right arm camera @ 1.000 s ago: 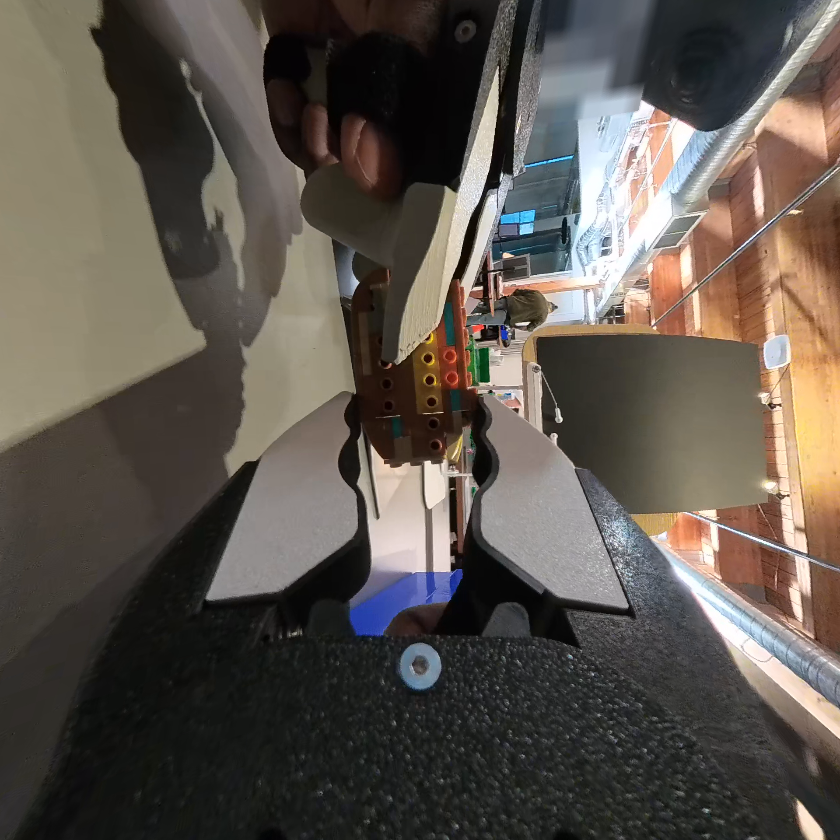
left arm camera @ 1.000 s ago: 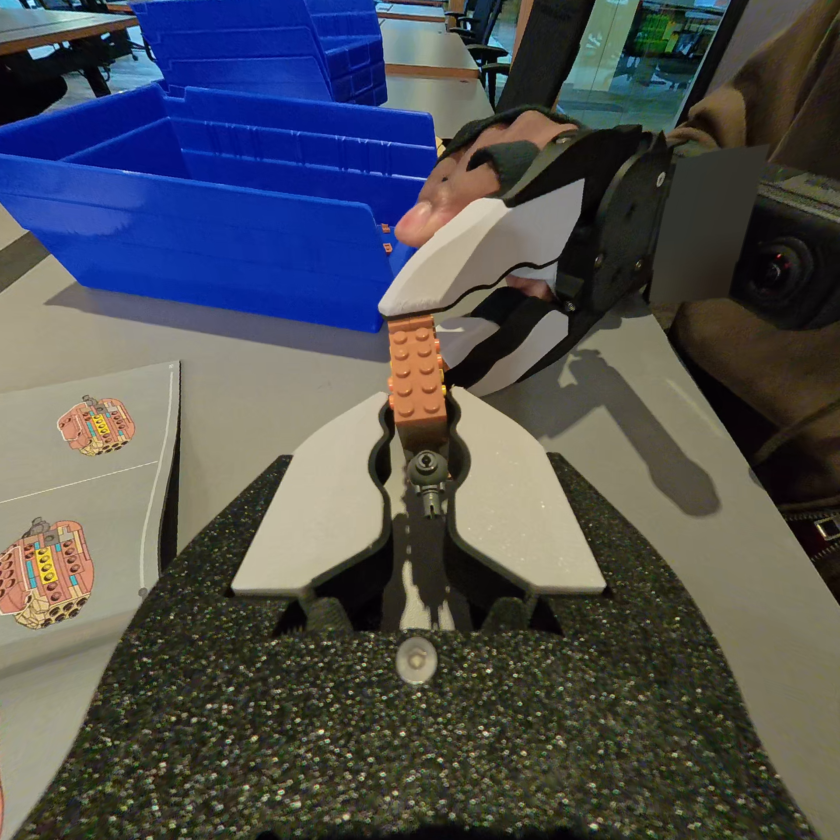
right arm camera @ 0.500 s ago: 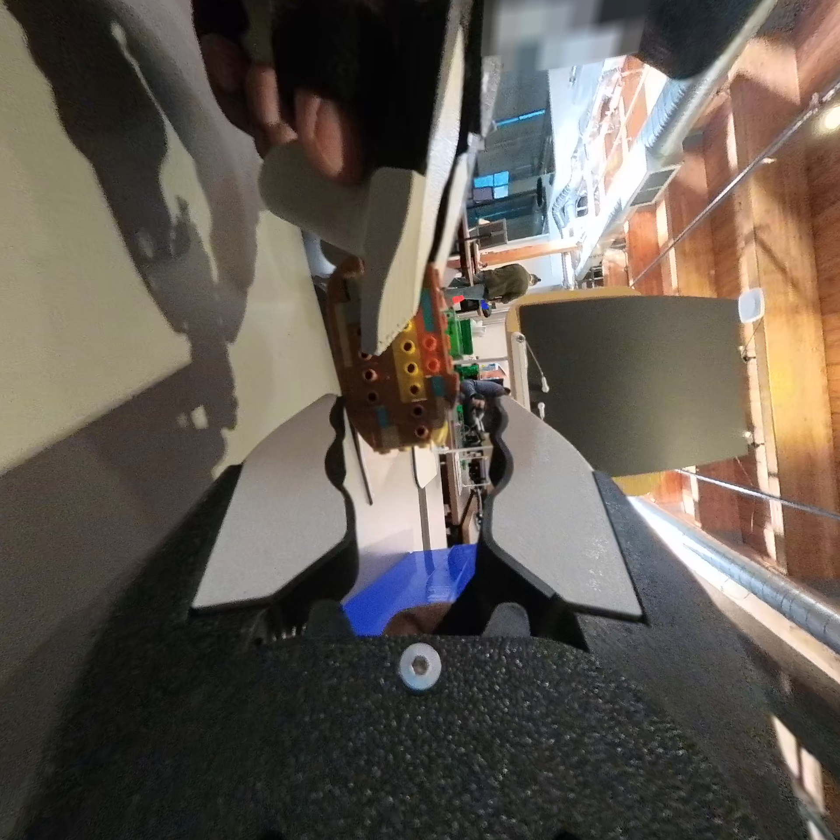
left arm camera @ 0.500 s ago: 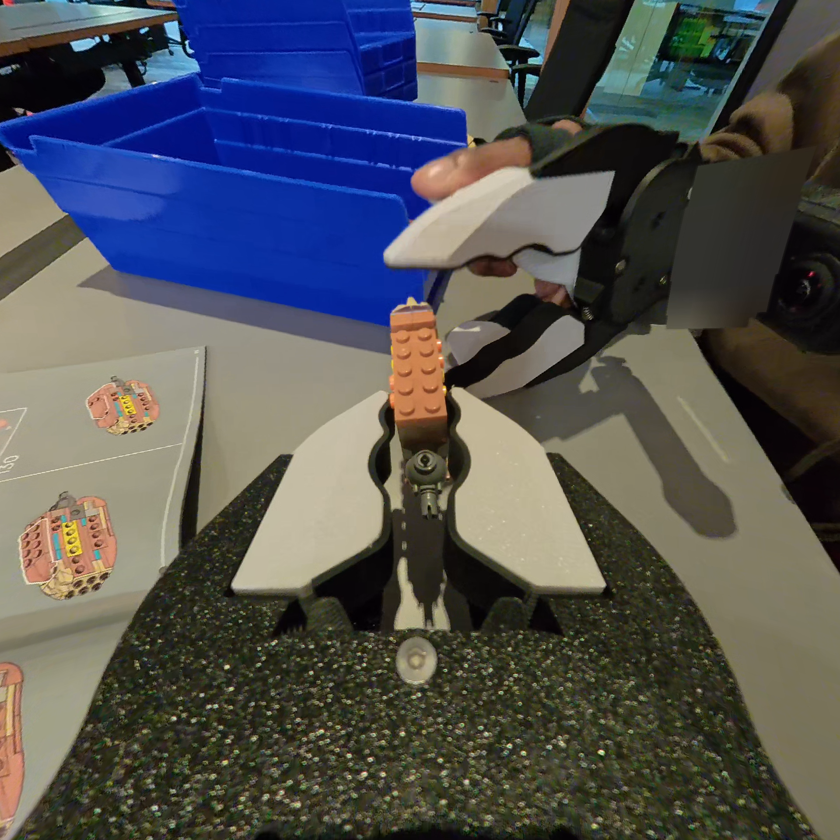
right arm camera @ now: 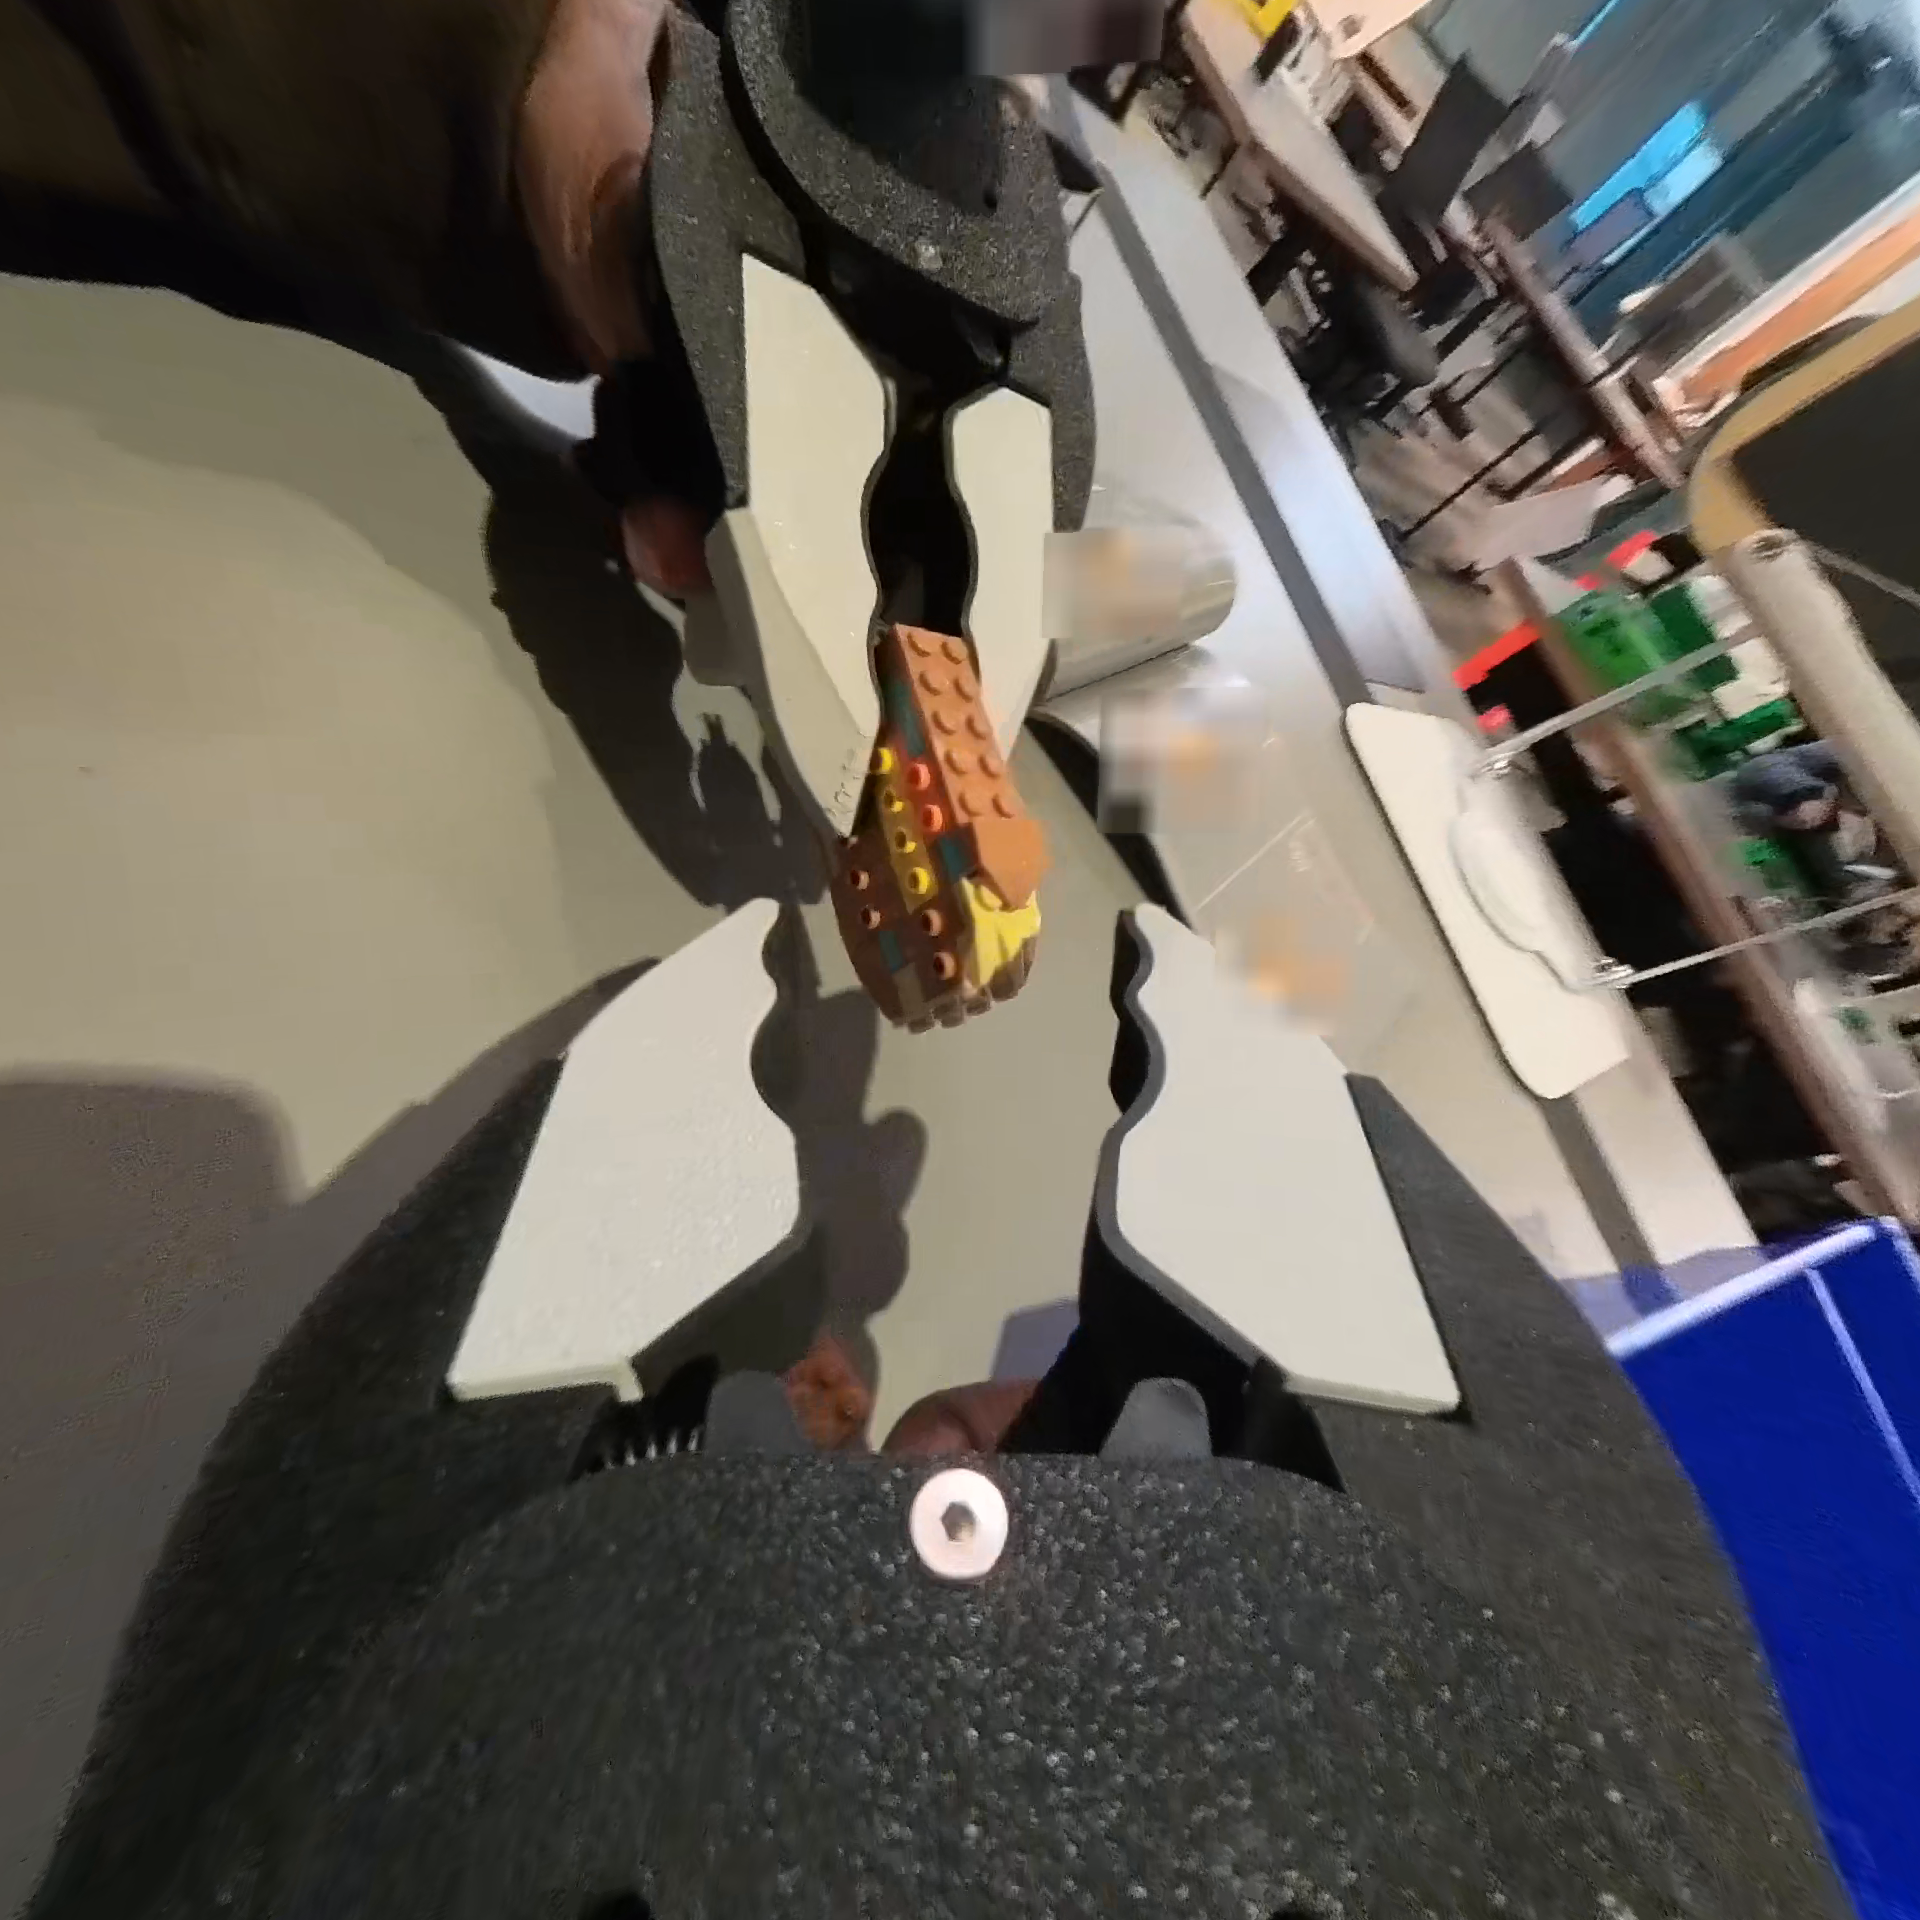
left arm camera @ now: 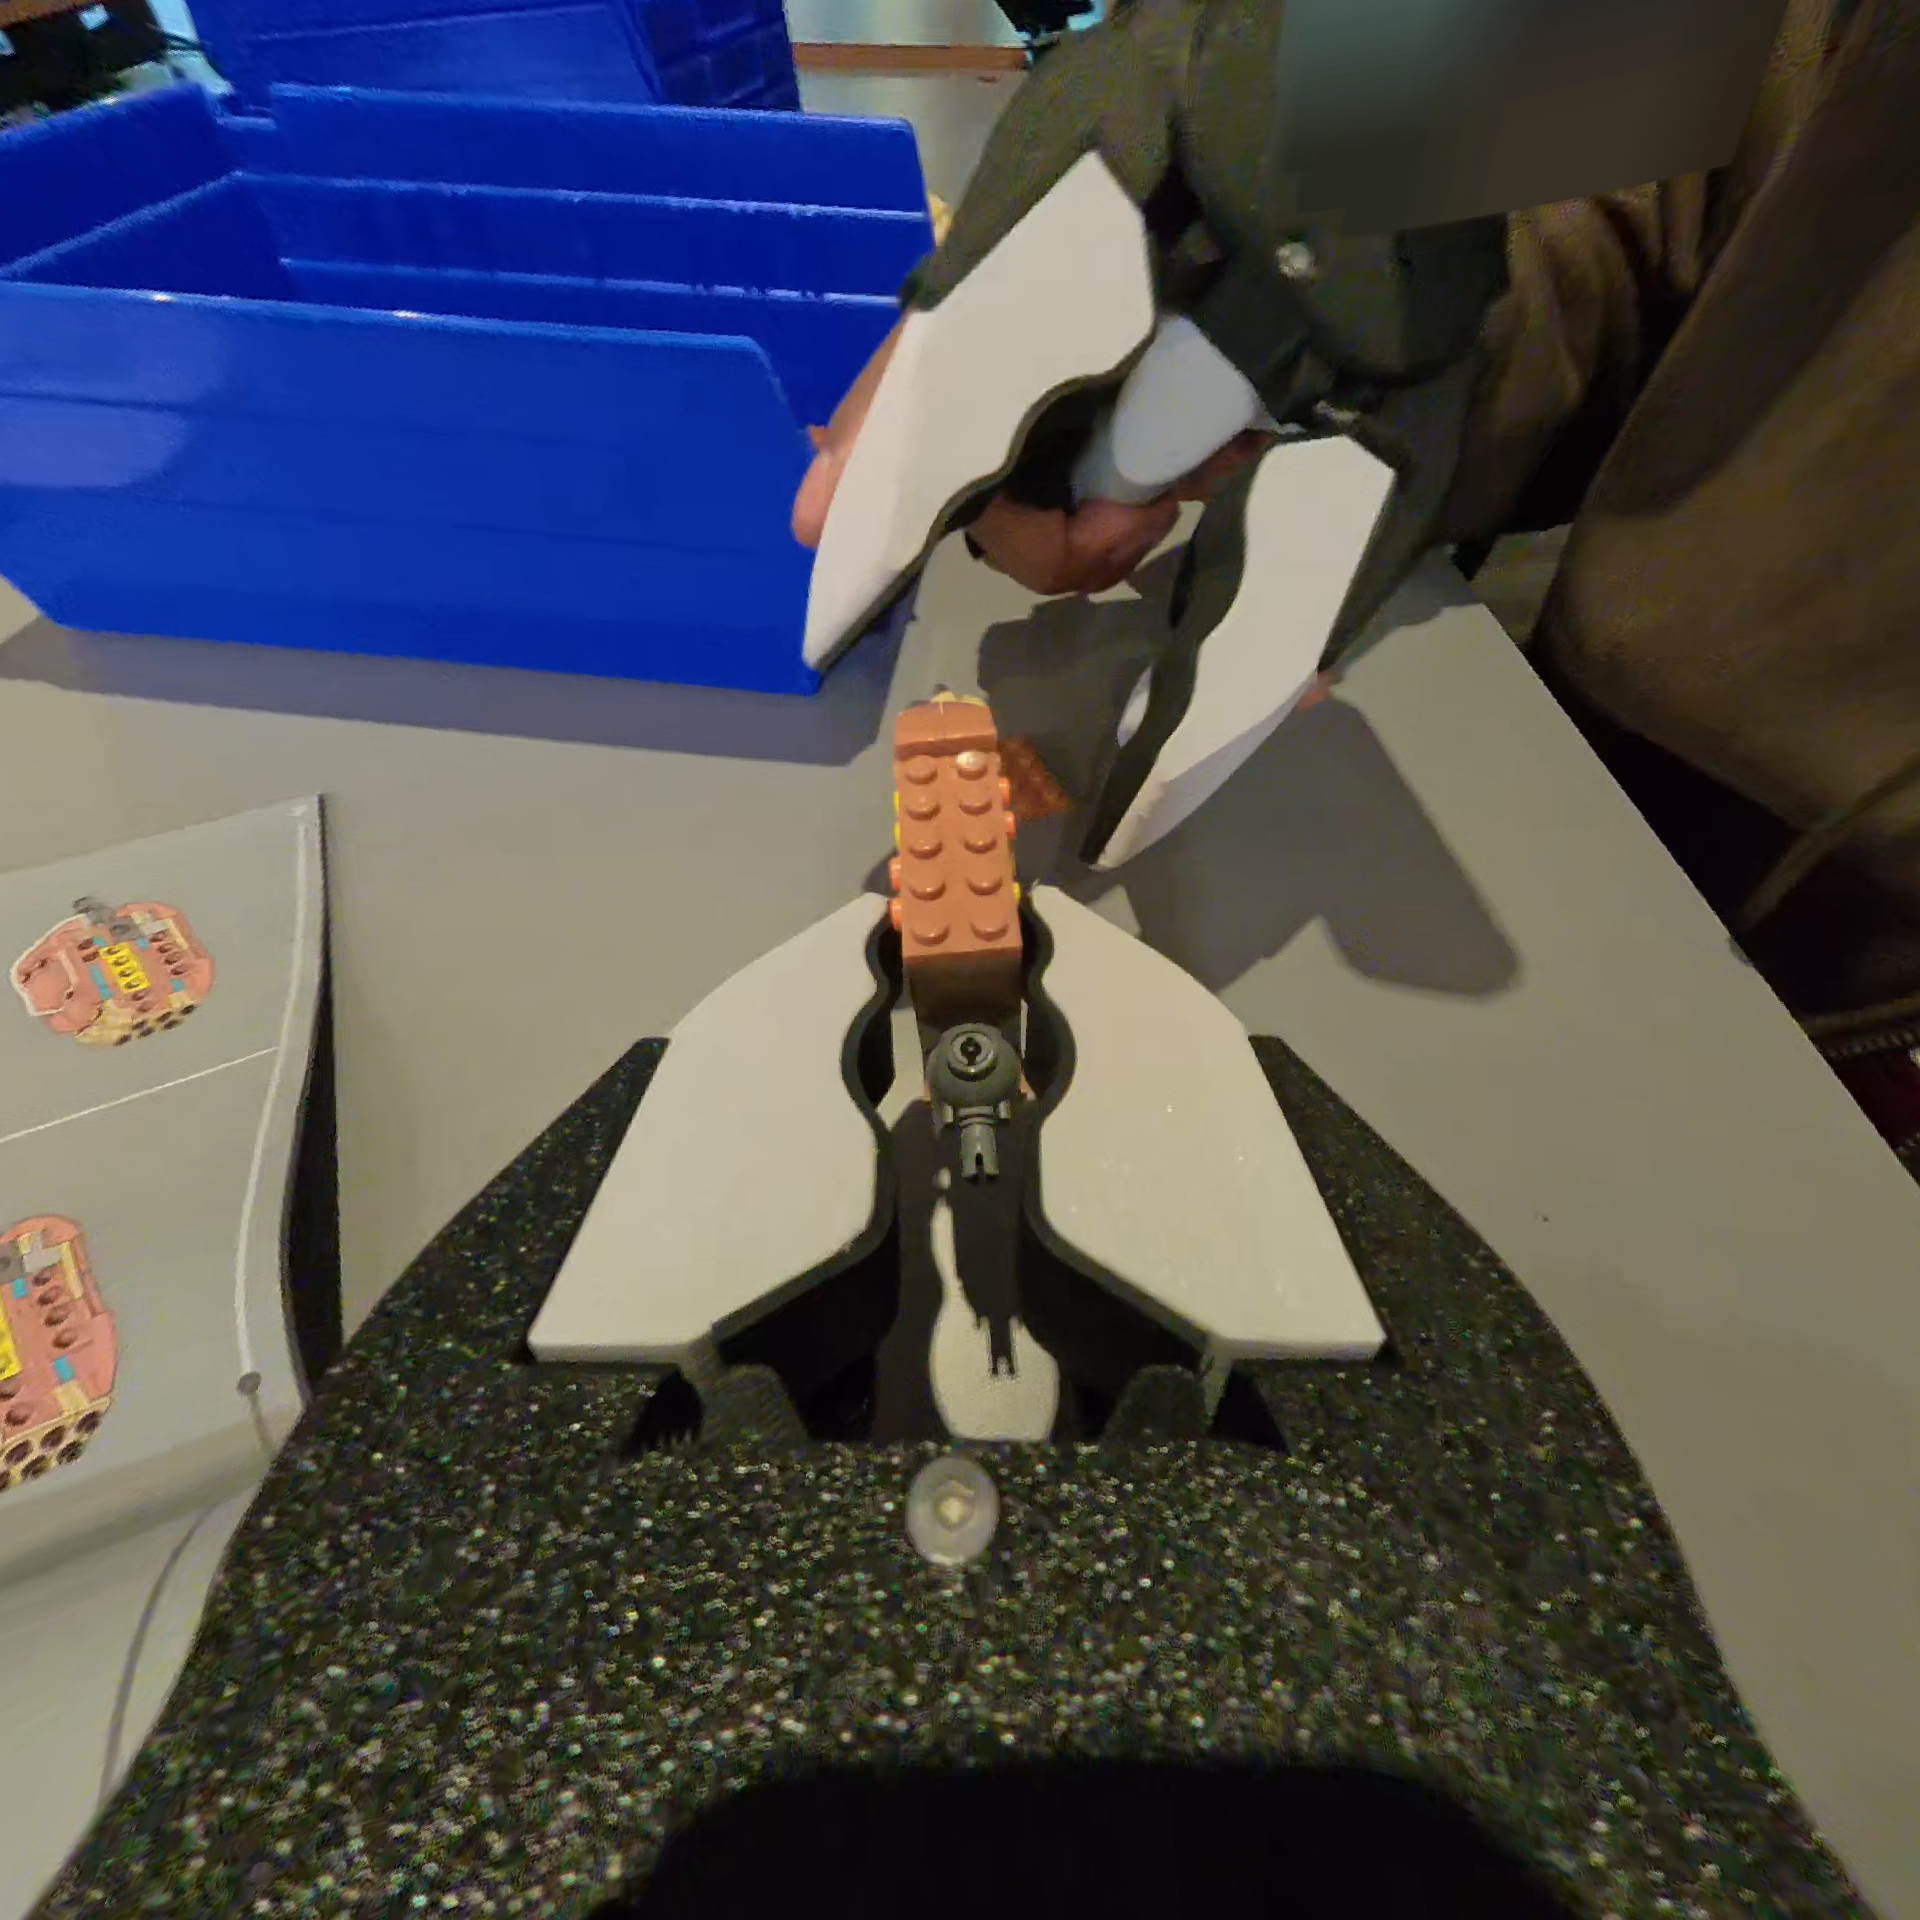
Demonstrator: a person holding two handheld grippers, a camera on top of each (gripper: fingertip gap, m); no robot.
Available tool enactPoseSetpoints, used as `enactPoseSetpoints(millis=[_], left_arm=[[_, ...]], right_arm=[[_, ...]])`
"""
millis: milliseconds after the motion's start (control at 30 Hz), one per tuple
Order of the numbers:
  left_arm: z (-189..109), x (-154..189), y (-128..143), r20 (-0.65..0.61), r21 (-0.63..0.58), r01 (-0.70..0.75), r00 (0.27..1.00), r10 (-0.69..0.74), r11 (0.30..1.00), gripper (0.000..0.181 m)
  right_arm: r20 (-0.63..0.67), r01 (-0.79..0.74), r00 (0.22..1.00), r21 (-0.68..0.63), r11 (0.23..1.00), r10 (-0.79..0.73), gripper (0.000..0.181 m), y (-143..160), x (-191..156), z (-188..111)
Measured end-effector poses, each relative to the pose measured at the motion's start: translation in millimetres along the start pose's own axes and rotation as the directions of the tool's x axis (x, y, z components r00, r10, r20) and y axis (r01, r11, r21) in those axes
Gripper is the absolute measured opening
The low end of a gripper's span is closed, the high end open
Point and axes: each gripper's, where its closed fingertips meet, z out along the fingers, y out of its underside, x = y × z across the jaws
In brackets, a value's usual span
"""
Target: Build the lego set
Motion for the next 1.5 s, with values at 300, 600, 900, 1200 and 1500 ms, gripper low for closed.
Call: enactPoseSetpoints(millis=[300,600,900,1200,1500], left_arm=[[0,15,-5,-0.067,0.039,-0.085,0.994,0.088,0.996,0.021],[0,22,-9,-0.091,0.072,-0.105,0.990,0.112,0.992,0.021],[2,-5,19,0.055,-0.131,-0.007,0.998,0.014,0.991,0.050],[-7,-13,17,0.132,-0.169,0.028,0.991,-0.006,0.985,0.041],[-15,-9,13,0.147,-0.208,0.018,0.989,0.013,0.978,0.037]], right_arm=[[0.105,-0.081,0.992,0.054,0.995,0.075,0.044,-6,-11,-5],[0.110,-0.093,0.990,0.068,0.993,0.086,0.028,-8,-15,-8],[-0.008,-0.279,0.960,-0.093,0.956,0.280,0.021,28,-16,1],[-0.146,-0.326,0.942,-0.195,0.925,0.301,0.022,39,-15,9],[-0.098,-0.370,0.929,-0.252,0.894,0.356,0.023,46,-22,12]])
